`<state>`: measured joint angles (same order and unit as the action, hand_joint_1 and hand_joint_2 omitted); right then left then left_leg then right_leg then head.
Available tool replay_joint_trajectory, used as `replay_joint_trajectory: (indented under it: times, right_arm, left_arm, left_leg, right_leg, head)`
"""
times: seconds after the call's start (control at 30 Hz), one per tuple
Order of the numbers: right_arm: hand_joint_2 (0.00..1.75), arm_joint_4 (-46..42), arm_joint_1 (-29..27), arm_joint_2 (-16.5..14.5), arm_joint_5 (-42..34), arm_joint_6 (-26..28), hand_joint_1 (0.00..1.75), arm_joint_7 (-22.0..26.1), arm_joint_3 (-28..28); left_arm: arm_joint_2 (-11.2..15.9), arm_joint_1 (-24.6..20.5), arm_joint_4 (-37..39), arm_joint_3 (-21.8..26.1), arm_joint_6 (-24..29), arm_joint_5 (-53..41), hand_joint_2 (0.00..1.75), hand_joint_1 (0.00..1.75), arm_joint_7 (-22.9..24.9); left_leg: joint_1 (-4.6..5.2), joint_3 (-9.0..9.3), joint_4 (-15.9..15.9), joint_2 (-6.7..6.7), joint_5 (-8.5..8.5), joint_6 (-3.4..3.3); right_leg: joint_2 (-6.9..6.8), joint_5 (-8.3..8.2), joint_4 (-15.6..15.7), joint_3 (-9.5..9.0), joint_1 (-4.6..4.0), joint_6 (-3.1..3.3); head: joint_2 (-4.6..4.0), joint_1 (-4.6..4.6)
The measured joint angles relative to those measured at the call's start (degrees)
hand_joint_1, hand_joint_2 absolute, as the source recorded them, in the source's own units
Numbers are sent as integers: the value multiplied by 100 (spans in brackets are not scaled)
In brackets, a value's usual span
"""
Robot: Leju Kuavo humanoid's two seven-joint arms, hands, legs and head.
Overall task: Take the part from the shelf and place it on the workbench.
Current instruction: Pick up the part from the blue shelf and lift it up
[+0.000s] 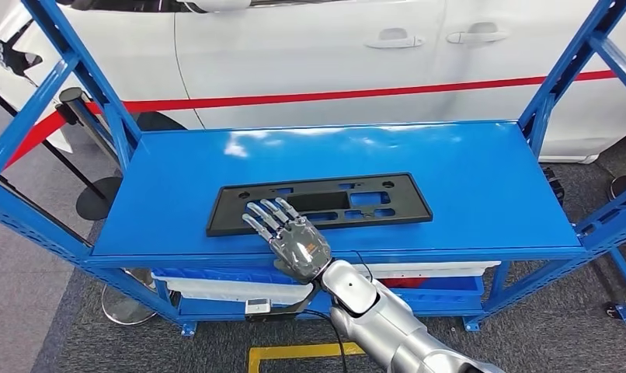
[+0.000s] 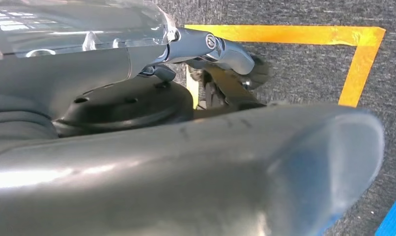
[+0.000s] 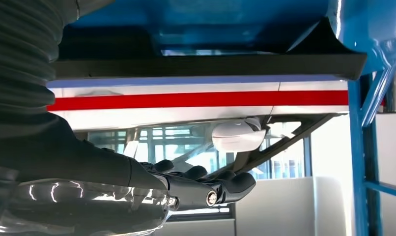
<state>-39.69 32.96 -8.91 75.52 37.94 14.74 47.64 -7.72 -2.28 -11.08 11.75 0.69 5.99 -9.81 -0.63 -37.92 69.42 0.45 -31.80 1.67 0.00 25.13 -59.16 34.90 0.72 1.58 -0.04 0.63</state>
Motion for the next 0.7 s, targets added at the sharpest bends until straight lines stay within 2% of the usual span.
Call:
replay_joint_trajectory:
  times: [0.03,0.07,0.1,0.13,0.17,0.23,0.27,0.33,0.4,0.47,0.53,0.57,0.6,0.63,0.7]
  right_arm:
    - [175,38,5,-8,1,1,0,-2,14]
    - [175,73,6,-11,8,4,0,-8,26]
    - [175,101,6,-15,23,9,0,-20,38]
    - [175,125,10,-21,52,19,0,-47,48]
    - [175,146,22,-31,88,33,0,-81,57]
    - [175,212,97,-61,174,75,0,-165,88]
    - [175,258,160,-76,211,93,0,-193,110]
    - [175,365,288,-110,279,108,0,-232,156]
    - [175,451,369,-143,327,101,0,-272,184]
    - [175,530,443,-167,374,82,0,-313,206]
    - [175,637,514,-177,428,29,0,-348,232]
    - [175,702,544,-180,453,-6,0,-373,241]
    - [175,768,574,-184,474,-47,0,-398,249]
    - [175,825,612,-191,488,-80,0,-416,256]
    - [175,929,724,-207,507,-125,0,-440,267]
  left_arm:
    - [0,5,0,1,-1,0,0,0,0]
    - [0,11,1,1,-1,0,0,0,0]
    - [1,17,1,1,-2,0,0,0,0]
    - [1,19,1,1,-3,0,0,0,0]
    - [2,18,1,2,-4,-1,0,0,0]
    - [2,7,0,3,-10,-3,0,0,1]
    - [1,2,0,4,-14,-5,0,0,1]
    - [1,-1,0,5,-21,-12,0,0,3]
    - [1,6,1,5,-26,-19,0,0,4]
    - [0,6,1,6,-32,-22,0,0,4]
    - [1,2,0,7,-39,-24,0,0,4]
    - [1,3,0,8,-42,-24,0,0,4]
    - [1,5,1,8,-44,-24,0,0,4]
    - [1,7,1,9,-47,-24,0,0,4]
    - [0,8,1,10,-62,-30,0,0,4]
  left_leg:
    - [-1,-164,338,0,-118,9]
    - [-1,-252,506,0,-132,10]
    - [-1,-239,460,0,-37,2]
    - [-1,-122,197,0,147,-16]
    - [2,61,-194,-1,361,-45]
    - [24,368,-862,-5,605,-109]
    - [39,433,-1019,-8,630,-137]
    - [51,448,-1087,-17,628,-187]
    - [26,477,-1150,-16,670,-249]
    - [2,497,-1194,-10,702,-297]
    - [5,488,-1189,-10,704,-311]
    - [6,484,-1182,-11,703,-310]
    - [6,482,-1174,-12,700,-306]
    - [5,482,-1160,-14,694,-299]
    - [2,478,-1120,-18,669,-266]
  right_leg:
    - [-1,3,-1,0,-10,9]
    - [2,6,-2,-1,-19,13]
    - [7,7,-4,-3,-25,14]
    - [15,7,-5,-8,-31,13]
    - [23,8,-5,-13,-36,11]
    - [35,4,-16,-3,-59,-19]
    - [37,-1,-20,11,-65,-46]
    - [37,-19,-8,21,-64,-115]
    - [28,41,-84,39,-56,-177]
    - [21,304,-509,224,-43,-219]
    - [19,630,-1216,565,-32,-247]
    - [18,693,-1464,691,-25,-259]
    - [17,652,-1529,729,-17,-266]
    - [15,512,-1372,657,-8,-266]
    - [4,153,-644,300,6,-250]
  head:
    - [0,-1]
    - [0,0]
    - [0,1]
    - [0,1]
    - [0,0]
    - [0,-2]
    - [0,-3]
    - [0,-4]
    - [0,-8]
    - [0,-13]
    - [0,-15]
    - [0,-15]
    - [0,-14]
    - [-1,-14]
    - [-1,-14]
